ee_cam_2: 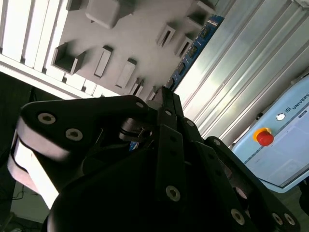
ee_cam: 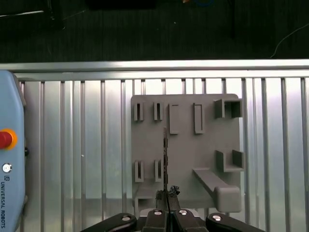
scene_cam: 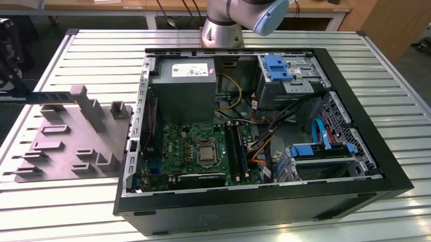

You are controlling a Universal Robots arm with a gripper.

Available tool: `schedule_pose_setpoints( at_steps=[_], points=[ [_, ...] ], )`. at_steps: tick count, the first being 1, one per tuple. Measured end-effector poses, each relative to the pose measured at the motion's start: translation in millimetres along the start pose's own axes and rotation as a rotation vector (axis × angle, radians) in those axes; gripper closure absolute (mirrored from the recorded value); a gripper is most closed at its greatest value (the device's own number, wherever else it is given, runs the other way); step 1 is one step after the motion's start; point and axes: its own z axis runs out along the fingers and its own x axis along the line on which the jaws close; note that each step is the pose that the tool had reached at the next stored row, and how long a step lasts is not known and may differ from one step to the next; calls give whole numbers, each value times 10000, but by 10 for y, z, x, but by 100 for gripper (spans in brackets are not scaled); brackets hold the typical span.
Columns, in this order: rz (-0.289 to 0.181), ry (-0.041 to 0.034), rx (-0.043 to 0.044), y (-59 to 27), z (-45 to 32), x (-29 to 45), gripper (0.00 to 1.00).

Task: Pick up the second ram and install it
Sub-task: 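Pick up the second ram and move it above second insertion slot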

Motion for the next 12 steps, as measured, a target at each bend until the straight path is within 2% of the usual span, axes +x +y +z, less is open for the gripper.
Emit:
schedule_pose_setpoints(
  at_steps=[12],
  points=[
    [0,-2,1,-456,-8,-13,89]
  ],
)
